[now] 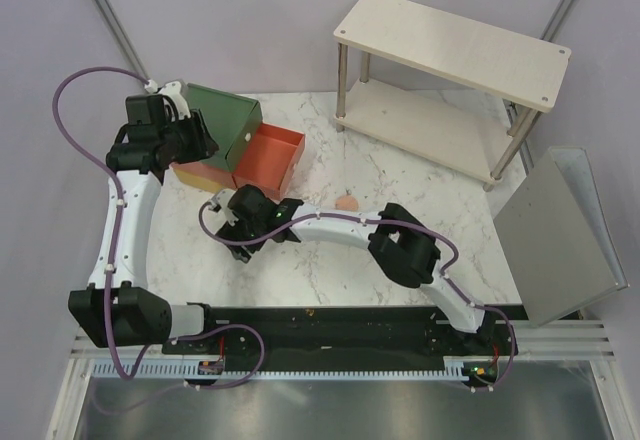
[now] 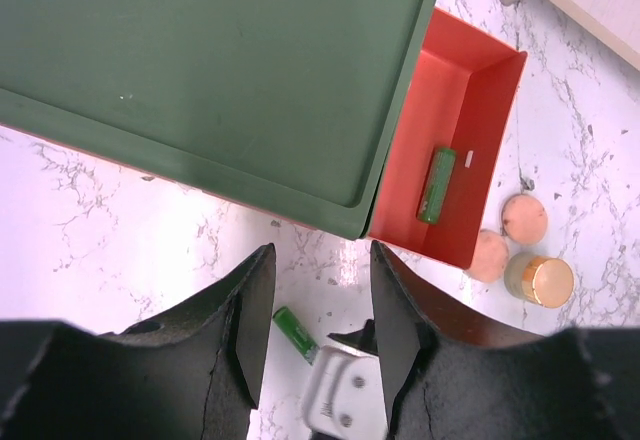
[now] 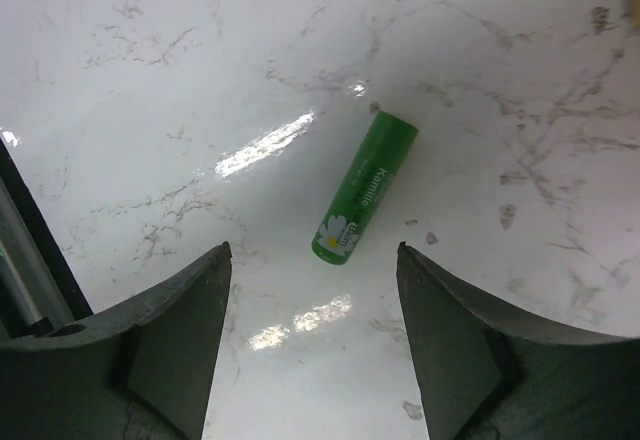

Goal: Organize the makeup

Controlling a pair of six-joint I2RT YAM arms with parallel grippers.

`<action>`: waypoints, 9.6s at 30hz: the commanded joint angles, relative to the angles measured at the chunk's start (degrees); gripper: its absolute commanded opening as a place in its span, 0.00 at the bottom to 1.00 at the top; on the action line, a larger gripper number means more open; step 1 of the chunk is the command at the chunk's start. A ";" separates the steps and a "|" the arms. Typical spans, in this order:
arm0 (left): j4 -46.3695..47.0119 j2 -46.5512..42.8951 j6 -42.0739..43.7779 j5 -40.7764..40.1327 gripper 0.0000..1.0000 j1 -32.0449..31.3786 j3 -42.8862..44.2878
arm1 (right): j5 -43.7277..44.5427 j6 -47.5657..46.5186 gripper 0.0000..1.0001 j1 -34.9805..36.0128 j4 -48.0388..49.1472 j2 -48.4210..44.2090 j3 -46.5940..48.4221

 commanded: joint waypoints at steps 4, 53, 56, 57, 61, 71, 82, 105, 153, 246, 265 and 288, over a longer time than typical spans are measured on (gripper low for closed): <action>-0.22 -1.17 -0.05 2.30 0.50 0.21 2.83 | 0.66 -0.41 0.73 0.59 -1.46 6.61 8.47; 2.07 -0.47 -1.28 6.08 0.50 0.21 2.30 | 1.89 7.14 0.21 -17.16 -3.57 -1.83 20.17; 2.42 0.06 -1.02 6.16 0.50 0.21 3.00 | 1.19 7.59 0.39 -17.25 -3.48 -1.47 19.47; 2.51 0.14 -0.93 6.25 0.50 0.12 3.27 | 1.62 7.67 0.54 -17.25 -3.48 -1.91 18.94; 2.95 1.90 -1.28 6.60 0.50 0.12 4.50 | 3.64 6.88 0.74 -17.25 -3.22 -4.37 17.45; 3.12 9.80 -2.60 3.09 0.02 0.21 8.37 | 1.72 16.02 0.10 -24.45 1.17 -14.56 5.96; 0.66 14.47 -3.48 1.33 0.02 0.21 8.63 | -5.48 22.43 0.00 -30.96 2.14 -13.96 -7.16; -0.13 14.03 -2.08 1.77 0.02 0.21 6.09 | -18.23 28.15 0.00 -26.48 9.62 0.89 6.89; -2.06 13.59 0.47 2.30 0.04 0.21 5.12 | -33.97 67.48 0.50 -27.18 62.76 1.77 -23.34; -3.12 12.10 1.53 0.45 0.15 0.21 4.06 | -25.26 74.30 0.09 -31.75 60.33 10.31 -23.77; -3.21 11.66 1.79 0.45 0.15 0.21 3.97 | -19.48 30.30 0.58 -35.71 8.86 -12.09 -17.04; -1.89 12.36 0.91 3.00 0.15 0.12 1.25 | 1.98 3.01 0.70 -22.26 -30.03 -25.91 -21.92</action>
